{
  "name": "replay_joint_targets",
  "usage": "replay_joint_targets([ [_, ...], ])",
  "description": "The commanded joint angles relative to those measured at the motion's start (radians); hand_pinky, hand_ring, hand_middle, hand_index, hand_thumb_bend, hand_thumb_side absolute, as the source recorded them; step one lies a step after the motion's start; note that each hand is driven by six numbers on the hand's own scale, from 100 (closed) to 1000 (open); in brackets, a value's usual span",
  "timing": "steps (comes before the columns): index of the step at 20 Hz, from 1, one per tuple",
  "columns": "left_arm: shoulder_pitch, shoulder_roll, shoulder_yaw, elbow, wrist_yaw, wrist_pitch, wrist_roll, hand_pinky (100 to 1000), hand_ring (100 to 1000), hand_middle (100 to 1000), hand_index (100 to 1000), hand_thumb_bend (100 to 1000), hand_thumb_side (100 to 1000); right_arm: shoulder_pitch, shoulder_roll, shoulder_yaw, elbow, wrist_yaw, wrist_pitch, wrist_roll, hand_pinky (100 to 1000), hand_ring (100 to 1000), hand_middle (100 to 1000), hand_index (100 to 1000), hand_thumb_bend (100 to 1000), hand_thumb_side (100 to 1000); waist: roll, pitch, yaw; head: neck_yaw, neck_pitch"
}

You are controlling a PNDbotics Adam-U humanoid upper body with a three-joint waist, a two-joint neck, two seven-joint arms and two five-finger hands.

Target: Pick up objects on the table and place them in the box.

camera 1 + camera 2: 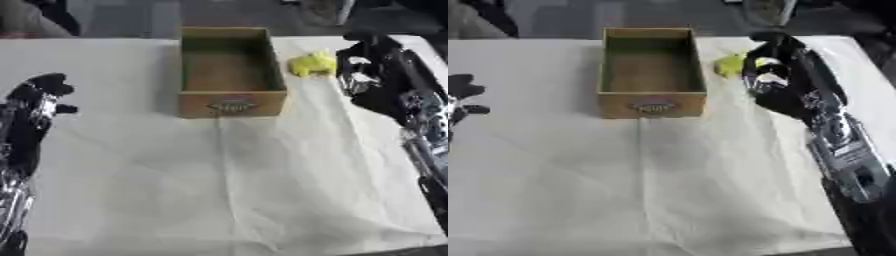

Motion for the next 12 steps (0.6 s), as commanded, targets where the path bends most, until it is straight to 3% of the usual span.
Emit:
replay_joint_targets([
  [1, -0.013, 0.008, -0.004, -0.022, -0.002, -0.002, -0.005, 635, 790, 594, 755, 303, 620, -0.052, -0.062, -0.037, -0.038, -0.019, -0.002, -0.027, 630, 769, 562, 811, 100, 100, 0.002, -0.015, 0.005, -0.009, 0.006],
  [7, -0.019, 0.007, -0.01, -0.023, 0.002, -0.002, -0.01, 635, 789, 594, 755, 301, 617, -0.176, -0.112, -0.087, -0.042, -0.053, -0.017, -0.068, 638, 762, 569, 810, 100, 100, 0.003, -0.02, 0.025, -0.023, 0.006],
  [12, -0.025, 0.007, -0.016, -0.024, 0.005, -0.002, -0.017, 635, 789, 593, 756, 301, 615, -0.286, -0.137, -0.122, 0.01, -0.102, -0.025, -0.081, 643, 759, 574, 811, 100, 100, 0.003, -0.021, 0.048, -0.04, 0.006],
])
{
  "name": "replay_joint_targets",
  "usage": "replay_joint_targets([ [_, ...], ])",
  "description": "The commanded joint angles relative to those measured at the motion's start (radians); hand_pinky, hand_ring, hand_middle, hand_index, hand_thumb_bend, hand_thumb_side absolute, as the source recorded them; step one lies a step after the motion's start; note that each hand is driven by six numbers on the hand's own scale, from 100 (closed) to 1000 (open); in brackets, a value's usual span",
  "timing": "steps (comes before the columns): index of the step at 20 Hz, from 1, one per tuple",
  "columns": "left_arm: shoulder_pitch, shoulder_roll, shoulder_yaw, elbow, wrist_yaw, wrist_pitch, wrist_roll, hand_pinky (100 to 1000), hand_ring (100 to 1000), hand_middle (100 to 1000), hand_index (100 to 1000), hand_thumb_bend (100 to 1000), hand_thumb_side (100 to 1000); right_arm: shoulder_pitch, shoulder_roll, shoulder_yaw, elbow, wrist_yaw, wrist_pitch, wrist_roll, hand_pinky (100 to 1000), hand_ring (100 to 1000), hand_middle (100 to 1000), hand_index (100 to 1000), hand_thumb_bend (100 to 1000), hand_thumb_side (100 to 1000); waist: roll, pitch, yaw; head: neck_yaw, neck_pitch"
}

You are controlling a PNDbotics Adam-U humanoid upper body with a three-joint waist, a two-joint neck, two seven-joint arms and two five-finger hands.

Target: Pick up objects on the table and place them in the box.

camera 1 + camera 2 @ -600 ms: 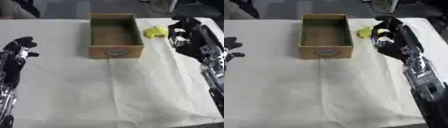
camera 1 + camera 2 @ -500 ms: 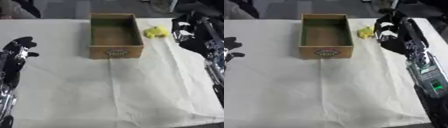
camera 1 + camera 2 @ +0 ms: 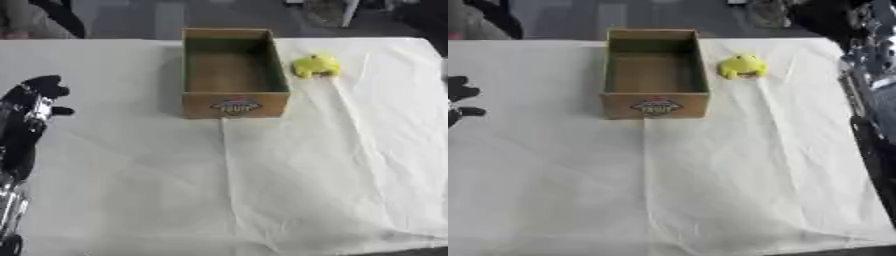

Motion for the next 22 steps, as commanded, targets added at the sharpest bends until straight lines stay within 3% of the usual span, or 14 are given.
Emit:
replay_joint_targets([
  [1, -0.018, 0.007, -0.005, -0.023, 0.002, -0.002, -0.008, 635, 789, 593, 756, 300, 615, -0.066, -0.048, -0.034, 0.038, -0.036, -0.004, -0.012, 643, 758, 575, 812, 100, 100, 0.002, -0.015, 0.008, -0.013, 0.006],
  [6, -0.026, 0.01, -0.013, -0.025, 0.004, -0.002, -0.016, 635, 788, 593, 756, 300, 613, -0.179, -0.09, -0.047, 0.196, -0.058, -0.007, -0.01, 642, 762, 577, 822, 100, 100, -0.003, -0.015, 0.03, -0.028, 0.006],
  [10, -0.032, 0.013, -0.019, -0.024, 0.003, -0.001, -0.022, 635, 788, 593, 756, 301, 614, -0.268, -0.125, -0.033, 0.408, -0.037, -0.004, 0.011, 638, 772, 583, 827, 100, 100, -0.011, -0.012, 0.048, -0.039, 0.006],
  [16, -0.042, 0.014, -0.029, -0.024, 0.002, 0.0, -0.033, 636, 788, 593, 756, 299, 615, -0.364, -0.15, -0.01, 0.733, 0.073, -0.024, 0.056, 644, 796, 617, 853, 100, 100, -0.019, -0.005, 0.078, -0.058, 0.006],
  [22, -0.049, 0.016, -0.035, -0.027, 0.001, -0.001, -0.04, 636, 788, 593, 756, 296, 615, -0.403, -0.141, 0.0, 0.955, 0.266, -0.058, 0.09, 678, 849, 694, 874, 100, 100, -0.015, 0.003, 0.101, -0.075, 0.006],
])
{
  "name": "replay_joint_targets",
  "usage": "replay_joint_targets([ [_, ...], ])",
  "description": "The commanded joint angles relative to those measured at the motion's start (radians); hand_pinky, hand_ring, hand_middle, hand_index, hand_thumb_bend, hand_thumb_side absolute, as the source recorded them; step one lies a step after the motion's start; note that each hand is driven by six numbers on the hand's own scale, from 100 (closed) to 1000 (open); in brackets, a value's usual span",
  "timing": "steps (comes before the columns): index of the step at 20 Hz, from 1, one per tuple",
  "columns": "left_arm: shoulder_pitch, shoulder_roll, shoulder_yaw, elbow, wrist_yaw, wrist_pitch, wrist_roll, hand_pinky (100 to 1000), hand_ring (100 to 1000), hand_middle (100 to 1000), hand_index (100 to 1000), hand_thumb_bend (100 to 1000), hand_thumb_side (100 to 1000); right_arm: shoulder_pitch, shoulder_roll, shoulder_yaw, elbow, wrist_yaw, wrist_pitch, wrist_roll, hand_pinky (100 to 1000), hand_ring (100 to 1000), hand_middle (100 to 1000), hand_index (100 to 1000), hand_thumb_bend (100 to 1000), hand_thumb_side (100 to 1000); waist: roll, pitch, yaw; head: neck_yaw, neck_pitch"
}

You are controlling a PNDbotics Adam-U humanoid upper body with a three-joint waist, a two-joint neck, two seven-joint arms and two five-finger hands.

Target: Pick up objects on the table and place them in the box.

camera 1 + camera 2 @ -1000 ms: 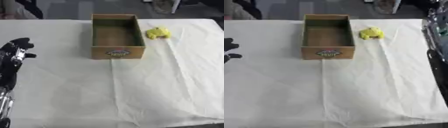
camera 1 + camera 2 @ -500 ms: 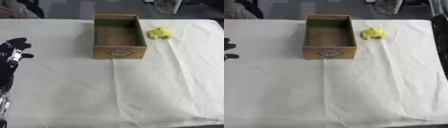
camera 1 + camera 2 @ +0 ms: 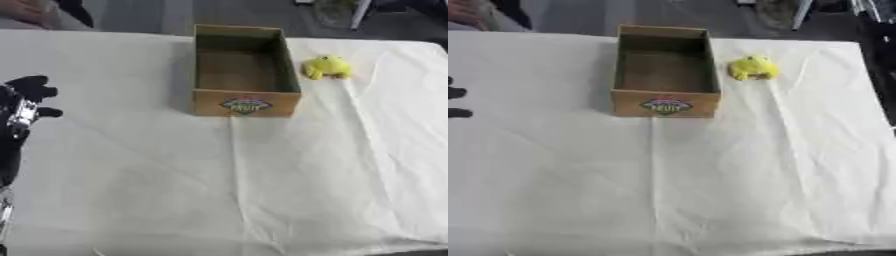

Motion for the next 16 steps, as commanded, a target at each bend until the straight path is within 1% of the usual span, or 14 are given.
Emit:
replay_joint_targets([
  [1, -0.015, 0.016, -0.005, -0.024, -0.001, -0.002, -0.006, 636, 788, 593, 756, 295, 614, -0.035, -0.028, 0.002, 0.093, 0.126, -0.02, 0.023, 688, 866, 718, 877, 100, 100, 0.005, -0.012, 0.004, -0.011, 0.006],
  [4, -0.016, 0.015, -0.007, -0.024, -0.002, -0.001, -0.009, 636, 787, 592, 755, 295, 615, -0.039, -0.018, 0.003, 0.158, 0.252, -0.044, 0.039, 702, 886, 751, 881, 100, 134, 0.009, -0.011, 0.008, -0.015, 0.006],
  [5, -0.016, 0.014, -0.008, -0.024, -0.002, -0.001, -0.01, 635, 787, 592, 755, 295, 615, -0.039, -0.015, 0.004, 0.174, 0.292, -0.051, 0.044, 712, 899, 769, 885, 100, 159, 0.01, -0.011, 0.009, -0.016, 0.006],
  [8, -0.016, 0.013, -0.009, -0.024, -0.002, -0.001, -0.011, 635, 787, 592, 755, 295, 615, -0.036, -0.005, 0.006, 0.211, 0.402, -0.075, 0.069, 729, 916, 794, 891, 108, 188, 0.014, -0.009, 0.009, -0.018, 0.006],
  [13, -0.017, 0.012, -0.011, -0.025, -0.002, -0.002, -0.013, 635, 787, 591, 755, 296, 615, -0.033, 0.003, 0.009, 0.242, 0.552, -0.113, 0.142, 783, 962, 837, 909, 178, 257, 0.016, -0.009, 0.009, -0.023, 0.006],
  [16, -0.017, 0.012, -0.012, -0.025, -0.002, -0.001, -0.014, 635, 787, 591, 755, 297, 614, -0.029, 0.005, 0.013, 0.252, 0.639, -0.129, 0.206, 824, 989, 868, 915, 224, 300, 0.017, -0.009, 0.01, -0.025, 0.006],
])
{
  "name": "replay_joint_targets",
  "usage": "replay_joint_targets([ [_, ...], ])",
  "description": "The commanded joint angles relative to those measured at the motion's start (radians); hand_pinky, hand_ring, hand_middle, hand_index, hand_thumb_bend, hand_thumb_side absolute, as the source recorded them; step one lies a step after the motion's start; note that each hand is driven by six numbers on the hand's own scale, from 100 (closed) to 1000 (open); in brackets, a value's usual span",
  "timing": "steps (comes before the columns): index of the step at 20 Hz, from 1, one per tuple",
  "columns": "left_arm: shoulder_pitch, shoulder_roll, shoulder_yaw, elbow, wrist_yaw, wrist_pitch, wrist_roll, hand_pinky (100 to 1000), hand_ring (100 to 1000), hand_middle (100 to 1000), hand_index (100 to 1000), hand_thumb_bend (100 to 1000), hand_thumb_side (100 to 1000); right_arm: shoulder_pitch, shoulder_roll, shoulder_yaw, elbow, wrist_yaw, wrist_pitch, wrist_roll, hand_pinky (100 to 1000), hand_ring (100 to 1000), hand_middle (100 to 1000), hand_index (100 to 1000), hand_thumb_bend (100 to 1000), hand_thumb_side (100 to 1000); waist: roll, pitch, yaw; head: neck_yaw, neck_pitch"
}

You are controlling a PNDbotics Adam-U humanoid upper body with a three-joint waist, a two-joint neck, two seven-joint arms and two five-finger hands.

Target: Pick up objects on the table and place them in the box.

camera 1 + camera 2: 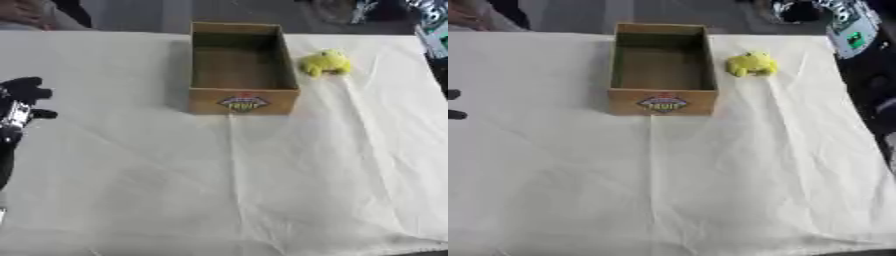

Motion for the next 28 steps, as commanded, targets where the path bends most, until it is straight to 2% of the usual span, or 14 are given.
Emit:
replay_joint_targets([
  [1, -0.013, 0.012, -0.001, -0.025, -0.002, -0.001, -0.005, 635, 787, 591, 755, 298, 614, -0.014, -0.022, 0.002, 0.0, 0.095, -0.018, 0.064, 836, 994, 879, 917, 240, 314, 0.002, -0.013, 0.001, -0.004, 0.006],
  [6, -0.015, 0.011, -0.004, -0.024, -0.001, -0.001, -0.008, 634, 786, 591, 754, 300, 614, -0.011, -0.016, 0.001, 0.002, 0.212, -0.029, 0.139, 872, 1000, 904, 925, 310, 350, 0.0, -0.012, 0.006, -0.015, 0.006],
  [10, -0.018, 0.01, -0.006, -0.024, -0.001, -0.001, -0.01, 634, 786, 590, 754, 301, 614, -0.007, -0.012, -0.005, 0.001, 0.265, -0.034, 0.172, 885, 1000, 916, 931, 328, 362, -0.004, -0.009, 0.013, -0.025, 0.006],
  [19, -0.026, 0.01, -0.005, -0.026, -0.001, -0.001, -0.012, 634, 786, 590, 754, 305, 612, 0.006, -0.005, -0.007, 0.012, 0.328, -0.037, 0.232, 901, 1000, 939, 943, 378, 391, -0.011, -0.003, 0.034, -0.03, 0.006],
  [23, -0.028, 0.009, -0.006, -0.027, -0.001, -0.002, -0.012, 634, 786, 589, 754, 306, 612, 0.011, -0.004, -0.012, 0.017, 0.328, -0.034, 0.237, 898, 1000, 933, 943, 366, 363, -0.012, -0.001, 0.041, -0.03, 0.006],
  [28, -0.029, 0.009, -0.006, -0.028, -0.002, -0.002, -0.013, 634, 785, 589, 754, 306, 613, 0.017, -0.005, -0.012, 0.021, 0.328, -0.03, 0.235, 897, 1000, 932, 942, 371, 386, -0.013, 0.003, 0.047, -0.032, 0.006],
])
